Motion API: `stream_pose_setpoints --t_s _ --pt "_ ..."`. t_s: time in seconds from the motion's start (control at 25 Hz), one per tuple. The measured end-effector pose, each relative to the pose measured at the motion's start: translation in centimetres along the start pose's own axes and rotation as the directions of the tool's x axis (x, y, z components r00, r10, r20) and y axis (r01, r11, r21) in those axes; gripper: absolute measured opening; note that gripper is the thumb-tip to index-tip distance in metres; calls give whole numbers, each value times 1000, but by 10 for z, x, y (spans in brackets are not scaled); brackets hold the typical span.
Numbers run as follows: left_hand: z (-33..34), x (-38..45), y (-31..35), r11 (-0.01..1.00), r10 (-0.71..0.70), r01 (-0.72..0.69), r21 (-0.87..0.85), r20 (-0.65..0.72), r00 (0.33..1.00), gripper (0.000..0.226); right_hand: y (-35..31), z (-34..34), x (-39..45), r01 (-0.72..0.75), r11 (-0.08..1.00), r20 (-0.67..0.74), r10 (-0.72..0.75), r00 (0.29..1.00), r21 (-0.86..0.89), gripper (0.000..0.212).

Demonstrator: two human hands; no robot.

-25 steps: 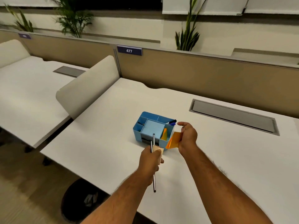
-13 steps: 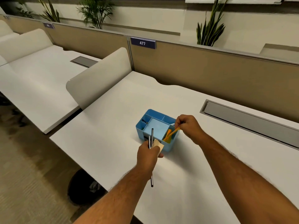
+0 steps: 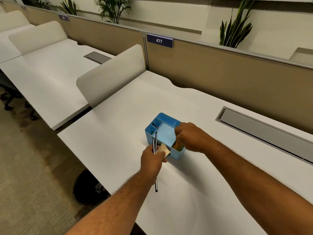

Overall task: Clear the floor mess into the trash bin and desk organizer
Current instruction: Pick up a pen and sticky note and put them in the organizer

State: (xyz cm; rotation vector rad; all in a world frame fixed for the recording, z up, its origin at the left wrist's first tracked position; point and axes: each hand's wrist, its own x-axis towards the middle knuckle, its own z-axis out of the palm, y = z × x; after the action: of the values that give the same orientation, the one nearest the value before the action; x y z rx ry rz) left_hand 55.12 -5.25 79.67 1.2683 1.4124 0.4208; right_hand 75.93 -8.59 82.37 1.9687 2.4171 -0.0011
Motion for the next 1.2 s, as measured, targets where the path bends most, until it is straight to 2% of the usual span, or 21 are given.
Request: stream_pose_setpoints --t_s 0.08,0.16,0.28,0.4,0.44,0.52,0.56,0.6,0.64,0.72,0.8,0.88,0.96,1.08,1.12,1.2 --pt "2 -1 1 999 44 -44 -17 14 999 48 -9 9 4 45 996 141 -34 989 -77 30" --pt "3 -2 3 998 59 -59 -34 18 998 38 -15 17 6 -23 1000 210 18 977 20 34" --pt "6 0 6 997 47 -46 -63 21 999 37 -9 22 -4 -220 916 150 179 972 334 33" --pt "12 0 6 996 48 -46 -79 33 998 37 -6 18 -21 -276 775 5 332 943 568 33" --pt "14 0 6 995 49 -45 -87 43 998 36 -10 17 -25 -271 701 -74 420 905 659 32" --pt "18 -1 7 993 49 -42 -114 57 997 34 -25 15 -31 -222 460 -145 637 757 860 25" --pt "19 -2 9 991 59 -50 -125 65 996 30 -35 14 -32 -197 305 -90 719 689 932 18" --pt "21 -4 11 990 73 -63 -127 76 994 27 -44 12 -32 -187 160 1 758 652 969 12" --pt "22 -6 12 989 86 -74 -125 90 992 24 -53 11 -31 -199 52 92 756 648 979 11" --pt "24 -8 14 989 102 -87 -120 126 987 28 -65 13 -31 -237 -20 177 727 663 971 14" --pt "24 -11 17 984 121 -98 -146 158 980 31 -72 14 -32 -193 -105 206 740 640 975 12" --pt "21 -12 21 960 118 -66 -272 180 977 19 -72 12 -33 -29 -317 275 767 580 948 11" --pt "18 -10 27 916 55 40 -399 224 973 24 -67 10 -36 162 -499 360 780 512 851 8" --pt "15 -8 30 918 -32 150 -367 309 950 35 -58 13 -41 257 -536 406 811 420 804 36" --pt "17 -8 29 940 -46 149 -308 317 947 35 -57 15 -44 254 -541 419 812 406 802 38" --pt "22 -10 25 977 -17 80 -196 304 953 34 -56 18 -48 243 -569 451 796 403 786 28"
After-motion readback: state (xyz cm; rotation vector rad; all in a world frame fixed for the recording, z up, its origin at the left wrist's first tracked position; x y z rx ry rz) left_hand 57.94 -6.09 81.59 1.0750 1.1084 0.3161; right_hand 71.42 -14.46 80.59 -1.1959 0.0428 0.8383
